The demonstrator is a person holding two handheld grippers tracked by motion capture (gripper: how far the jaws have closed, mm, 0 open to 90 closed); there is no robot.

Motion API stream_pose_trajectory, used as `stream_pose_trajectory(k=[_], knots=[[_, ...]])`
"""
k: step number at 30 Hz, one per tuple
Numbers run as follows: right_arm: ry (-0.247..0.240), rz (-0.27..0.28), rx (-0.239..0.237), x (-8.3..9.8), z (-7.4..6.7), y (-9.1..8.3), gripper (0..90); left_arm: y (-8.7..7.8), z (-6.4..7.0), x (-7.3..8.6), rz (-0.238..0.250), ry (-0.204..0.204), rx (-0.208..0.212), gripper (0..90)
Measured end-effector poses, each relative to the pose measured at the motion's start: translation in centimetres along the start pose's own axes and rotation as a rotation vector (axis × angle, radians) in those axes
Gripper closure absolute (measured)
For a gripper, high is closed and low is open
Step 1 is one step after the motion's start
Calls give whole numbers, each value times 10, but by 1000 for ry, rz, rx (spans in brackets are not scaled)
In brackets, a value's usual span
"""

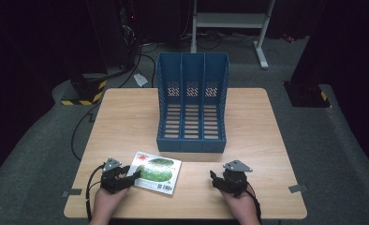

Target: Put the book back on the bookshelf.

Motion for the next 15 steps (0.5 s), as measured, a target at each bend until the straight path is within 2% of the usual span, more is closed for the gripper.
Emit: stream_pose_trajectory(k=[2, 7, 11, 13, 15], knots=[[33, -14, -18, 0, 0, 3, 245, 1, 4, 0, -1, 2, 10, 409], [10, -13, -63, 0, -4, 6, 143, 2, 15, 0, -21, 30, 32, 407], [-4, -20, -71, 0, -5, 7, 149, 4, 24, 0, -32, 41, 50, 406], [-11, -25, -84, 0, -6, 6, 150, 4, 26, -1, -38, 63, 44, 401], [-25, -23, -94, 1, -6, 4, 187, 4, 27, -2, -33, 66, 40, 399]])
Point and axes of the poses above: each handheld gripper's, and its own axes: y roughly forward along the jaws, x roughly out of its underside, z roughly to its right, the point moved 2 cm from there along y, roughly forward along the jaws, and after that the axes turned 5 degrees about -z, right-handed, at the moved point
